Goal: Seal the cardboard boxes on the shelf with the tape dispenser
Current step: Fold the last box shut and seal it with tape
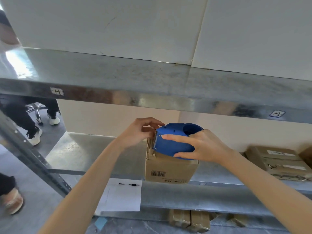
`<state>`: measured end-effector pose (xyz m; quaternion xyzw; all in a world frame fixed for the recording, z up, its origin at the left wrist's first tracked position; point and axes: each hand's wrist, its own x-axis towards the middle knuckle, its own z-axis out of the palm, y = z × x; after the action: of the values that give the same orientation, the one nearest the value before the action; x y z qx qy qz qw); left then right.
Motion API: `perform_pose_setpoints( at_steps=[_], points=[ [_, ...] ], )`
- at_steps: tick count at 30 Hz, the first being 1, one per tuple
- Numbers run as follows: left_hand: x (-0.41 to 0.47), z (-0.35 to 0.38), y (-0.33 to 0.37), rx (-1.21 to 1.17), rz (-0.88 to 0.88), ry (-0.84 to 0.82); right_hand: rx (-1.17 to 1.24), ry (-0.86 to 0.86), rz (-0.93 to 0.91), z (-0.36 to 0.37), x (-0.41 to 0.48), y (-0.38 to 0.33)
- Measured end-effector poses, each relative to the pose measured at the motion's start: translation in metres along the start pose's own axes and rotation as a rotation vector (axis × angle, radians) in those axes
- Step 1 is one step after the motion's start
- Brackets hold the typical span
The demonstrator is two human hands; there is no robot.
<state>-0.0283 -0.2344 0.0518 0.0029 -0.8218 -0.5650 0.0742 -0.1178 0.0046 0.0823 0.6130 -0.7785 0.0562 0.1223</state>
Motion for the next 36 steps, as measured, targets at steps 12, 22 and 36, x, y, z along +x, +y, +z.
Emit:
perform_pose_setpoints(
  at_steps=[12, 22, 36],
  points=[
    [0.002, 0.017, 0.0, -0.038, 0.057, 0.318, 0.124, -0.171, 0.096, -0.016, 0.004, 0.006],
    [-0.033, -0.014, -0.025, -0.122, -0.025, 0.407, 0.231, -0.202, 0.213, -0.029, -0.049, 0.04],
    [-0.011, 0.031, -0.032, 0.265, 0.038, 0.319, 0.683, -0.245, 0.385, -0.03, -0.048, 0.07]
  ],
)
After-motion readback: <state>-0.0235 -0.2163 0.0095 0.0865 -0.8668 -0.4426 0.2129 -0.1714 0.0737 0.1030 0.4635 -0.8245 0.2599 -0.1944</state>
